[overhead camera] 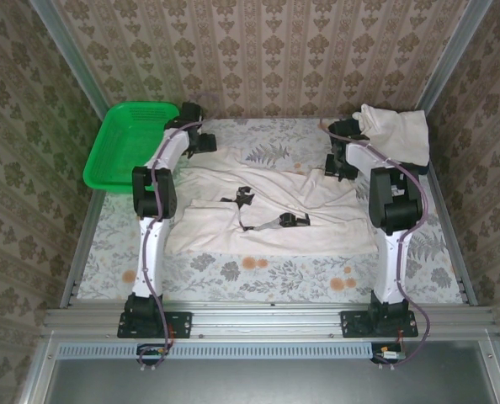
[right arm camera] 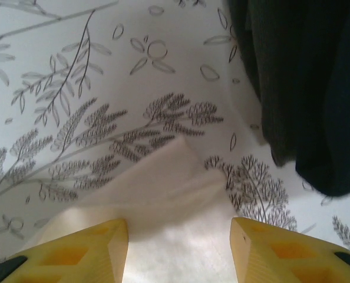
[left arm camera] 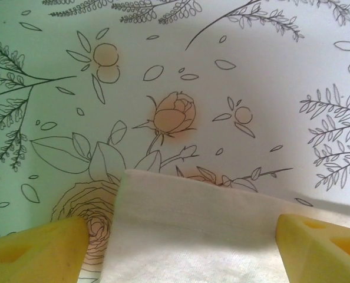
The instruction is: Fold and stack the t-shirts
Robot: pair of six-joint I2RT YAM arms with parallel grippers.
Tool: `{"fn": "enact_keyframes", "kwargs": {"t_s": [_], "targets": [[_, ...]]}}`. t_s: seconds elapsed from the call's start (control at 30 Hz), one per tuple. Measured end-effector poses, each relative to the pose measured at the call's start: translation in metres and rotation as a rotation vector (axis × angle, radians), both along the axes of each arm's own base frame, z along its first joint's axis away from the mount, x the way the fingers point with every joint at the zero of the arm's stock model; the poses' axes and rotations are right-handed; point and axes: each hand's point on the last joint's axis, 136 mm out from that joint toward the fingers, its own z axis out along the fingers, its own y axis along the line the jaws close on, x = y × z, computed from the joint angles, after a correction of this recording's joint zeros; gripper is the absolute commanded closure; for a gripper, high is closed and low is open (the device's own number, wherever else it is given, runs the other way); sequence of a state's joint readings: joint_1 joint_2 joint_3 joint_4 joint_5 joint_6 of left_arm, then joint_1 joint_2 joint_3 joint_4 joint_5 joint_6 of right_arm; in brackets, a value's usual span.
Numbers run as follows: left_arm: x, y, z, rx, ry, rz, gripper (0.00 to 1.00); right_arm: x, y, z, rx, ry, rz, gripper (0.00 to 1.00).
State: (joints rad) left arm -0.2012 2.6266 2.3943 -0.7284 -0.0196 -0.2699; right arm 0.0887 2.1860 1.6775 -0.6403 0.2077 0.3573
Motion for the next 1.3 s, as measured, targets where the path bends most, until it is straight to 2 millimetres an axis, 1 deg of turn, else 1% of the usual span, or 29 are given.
{"fn": "enact_keyframes", "kwargs": {"t_s": [0.03, 0.1, 0.2, 0.23, 0.27, 0.33, 0.43, 0.5, 0.6, 0.63, 0.77, 0.83, 0.9, 0.97, 1.03, 1.1, 1.13, 1.2, 1.27, 1.3], "targets": [[0.0, -0.001, 0.0, -0.005, 0.001, 0.001, 0.2, 0.002, -0.002, 0.001, 0.004, 0.0, -0.005, 0.48], [0.0, 0.0, 0.0, -0.007, 0.001, 0.006, 0.26, 0.006, -0.006, 0.005, 0.013, -0.003, -0.013, 0.48], [0.001, 0.004, 0.0, -0.012, 0.001, 0.02, 0.42, 0.015, -0.008, 0.009, 0.024, -0.01, -0.019, 0.48], [0.002, 0.006, 0.0, -0.02, 0.001, 0.025, 0.49, 0.018, -0.009, 0.008, 0.028, -0.007, -0.021, 0.48], [0.002, 0.007, 0.0, -0.024, 0.003, 0.028, 0.54, 0.019, -0.009, 0.006, 0.031, -0.001, -0.022, 0.48], [0.003, 0.011, -0.001, -0.034, 0.006, 0.035, 0.62, 0.018, -0.009, -0.001, 0.038, 0.022, -0.021, 0.49], [0.003, 0.015, -0.002, -0.043, 0.011, 0.042, 0.79, 0.013, -0.005, -0.012, 0.058, 0.061, -0.016, 0.51], [0.003, 0.016, -0.002, -0.05, 0.013, 0.04, 0.88, 0.015, -0.004, -0.01, 0.065, 0.059, -0.013, 0.53], [0.003, 0.012, -0.001, -0.074, 0.014, 0.029, 0.97, 0.013, -0.002, -0.011, 0.077, 0.07, -0.009, 0.6], [0.003, 0.01, -0.001, -0.082, 0.013, 0.021, 1.0, 0.013, -0.001, -0.011, 0.08, 0.07, -0.009, 0.63], [0.002, -0.004, 0.001, -0.13, 0.011, -0.013, 1.0, 0.013, -0.003, -0.011, 0.081, 0.07, -0.013, 0.78], [-0.001, -0.009, 0.006, -0.15, 0.013, -0.029, 1.0, 0.013, -0.005, -0.01, 0.079, 0.07, -0.01, 0.81], [-0.003, -0.014, 0.022, -0.169, -0.005, -0.046, 1.0, 0.013, -0.007, -0.007, 0.078, 0.064, -0.007, 0.85], [-0.002, -0.017, 0.046, -0.187, -0.04, -0.059, 1.0, 0.015, -0.007, 0.001, 0.077, 0.047, -0.004, 0.88], [-0.004, -0.019, 0.078, -0.202, -0.085, -0.071, 1.0, 0.016, -0.009, 0.018, 0.076, 0.015, -0.003, 0.89], [-0.011, -0.019, 0.119, -0.216, -0.15, -0.083, 1.0, 0.016, -0.011, 0.044, 0.077, -0.035, -0.002, 0.9], [-0.015, -0.019, 0.137, -0.221, -0.177, -0.089, 1.0, 0.015, -0.012, 0.056, 0.078, -0.059, -0.002, 0.9], [-0.029, -0.016, 0.179, -0.231, -0.251, -0.1, 1.0, 0.009, -0.016, 0.084, 0.08, -0.118, -0.007, 0.91], [-0.049, -0.013, 0.211, -0.24, -0.313, -0.111, 1.0, 0.0, -0.021, 0.105, 0.083, -0.168, -0.016, 0.91], [-0.06, -0.011, 0.223, -0.245, -0.341, -0.115, 1.0, -0.007, -0.025, 0.112, 0.087, -0.186, -0.022, 0.92]]}}
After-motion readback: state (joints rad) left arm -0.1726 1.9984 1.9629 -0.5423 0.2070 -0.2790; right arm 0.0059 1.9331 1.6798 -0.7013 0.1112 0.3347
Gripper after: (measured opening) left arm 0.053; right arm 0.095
